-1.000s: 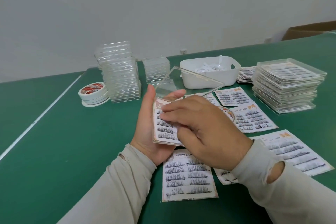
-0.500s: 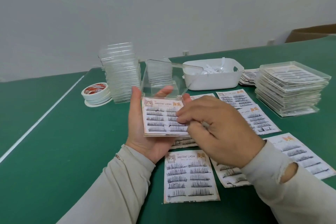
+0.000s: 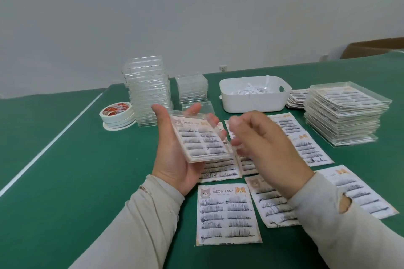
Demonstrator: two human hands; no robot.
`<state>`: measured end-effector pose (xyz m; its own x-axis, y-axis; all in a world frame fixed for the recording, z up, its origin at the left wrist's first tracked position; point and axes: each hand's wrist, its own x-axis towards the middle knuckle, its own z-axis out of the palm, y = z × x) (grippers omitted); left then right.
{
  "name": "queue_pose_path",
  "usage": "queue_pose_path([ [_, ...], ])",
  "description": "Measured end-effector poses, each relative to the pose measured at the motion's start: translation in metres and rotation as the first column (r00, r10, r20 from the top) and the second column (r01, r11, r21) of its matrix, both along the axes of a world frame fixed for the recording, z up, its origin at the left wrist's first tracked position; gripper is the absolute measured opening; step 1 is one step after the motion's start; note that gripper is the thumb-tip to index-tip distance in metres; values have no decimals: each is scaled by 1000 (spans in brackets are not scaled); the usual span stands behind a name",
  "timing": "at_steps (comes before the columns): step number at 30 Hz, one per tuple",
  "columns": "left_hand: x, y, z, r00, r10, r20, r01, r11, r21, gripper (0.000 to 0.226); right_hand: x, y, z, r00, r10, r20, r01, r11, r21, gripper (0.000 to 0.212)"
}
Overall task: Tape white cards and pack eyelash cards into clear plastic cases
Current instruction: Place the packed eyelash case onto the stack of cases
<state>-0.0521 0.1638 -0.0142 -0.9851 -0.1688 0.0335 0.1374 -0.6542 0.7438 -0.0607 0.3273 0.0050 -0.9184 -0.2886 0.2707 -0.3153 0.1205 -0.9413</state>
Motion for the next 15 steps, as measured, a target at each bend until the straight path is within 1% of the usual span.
queue_pose_path([
  [1, 0, 3, 0, 999, 38, -17, -39, 998, -48, 91, 2, -1, 1, 998, 60, 14, -61, 995, 82, 47],
  [2, 1, 5, 0, 997, 73, -33, -76, 993, -88, 86, 5, -4, 1, 993, 106, 42, -111, 981, 159, 54],
  [3, 2, 10, 1, 995, 95, -42, -99, 988, -119, 87, 7, -3, 0, 990, 125, 67, -137, 967, 217, 58],
  [4, 4, 14, 2, 993, 110, -49, -116, 983, -145, 92, 9, -3, 0, 988, 124, 90, -142, 961, 236, 58],
  [6, 6, 20, 1, 990, 122, -76, -135, 972, -193, 104, 10, -2, 1, 989, 92, 112, -118, 962, 248, 49],
  [7, 7, 22, 1, 989, 111, -94, -128, 970, -206, 103, 9, 1, 5, 992, 76, 101, -102, 955, 278, 48],
  [9, 7, 22, 0, 990, 74, -123, -99, 972, -211, 96, 9, 15, 22, 999, 30, 46, -44, 934, 354, 53],
  [10, 6, 21, 1, 989, 73, -126, -100, 969, -224, 93, 6, 28, 34, 1000, -28, -9, 29, 922, 386, 54],
  [11, 5, 18, 0, 988, 89, -127, -119, 959, -256, 87, 0, 44, 48, 990, -114, -85, 139, 901, 411, 53],
  [12, 3, 15, -3, 985, 116, -128, -151, 941, -302, 76, -9, 63, 61, 959, -220, -178, 278, 855, 438, 51],
  [13, 1, 12, -6, 980, 149, -134, -187, 918, -348, 61, -19, 83, 75, 907, -323, -271, 418, 776, 473, 51],
  [14, -1, 10, -9, 973, 184, -136, -224, 895, -386, 44, -31, 104, 85, 849, -409, -335, 528, 674, 517, 52],
  [15, -4, 9, -11, 967, 219, -133, -254, 875, -412, 28, -43, 122, 93, 804, -475, -357, 590, 571, 571, 53],
])
